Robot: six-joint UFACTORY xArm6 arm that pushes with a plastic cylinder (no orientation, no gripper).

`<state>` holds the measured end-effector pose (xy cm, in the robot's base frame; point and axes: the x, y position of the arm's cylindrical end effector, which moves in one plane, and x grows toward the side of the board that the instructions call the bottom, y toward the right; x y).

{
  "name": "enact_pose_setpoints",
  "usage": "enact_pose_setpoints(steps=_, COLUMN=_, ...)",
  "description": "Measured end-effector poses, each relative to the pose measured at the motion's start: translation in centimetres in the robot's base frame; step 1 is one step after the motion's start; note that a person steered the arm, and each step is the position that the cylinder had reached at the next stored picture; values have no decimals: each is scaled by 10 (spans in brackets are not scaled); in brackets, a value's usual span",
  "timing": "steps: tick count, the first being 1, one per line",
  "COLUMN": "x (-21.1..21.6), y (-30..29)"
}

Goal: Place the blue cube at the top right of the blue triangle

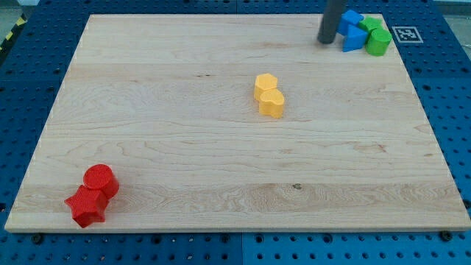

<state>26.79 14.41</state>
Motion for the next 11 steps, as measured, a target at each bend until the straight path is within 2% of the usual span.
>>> enact_pose_setpoints(steps=1, x=-26, y=-47)
enact_pose_setpoints(steps=2, x=-61, y=-44)
enact_pose_setpoints(steps=3, x=-77, y=-14)
enact_pose_setpoints(steps=5, x=-76, y=34)
enact_pose_setpoints(steps=6, x=-56, y=46)
enact_pose_setpoints(steps=8, x=-41, y=43)
enact_pose_setpoints(steps=11, x=-39, y=-77)
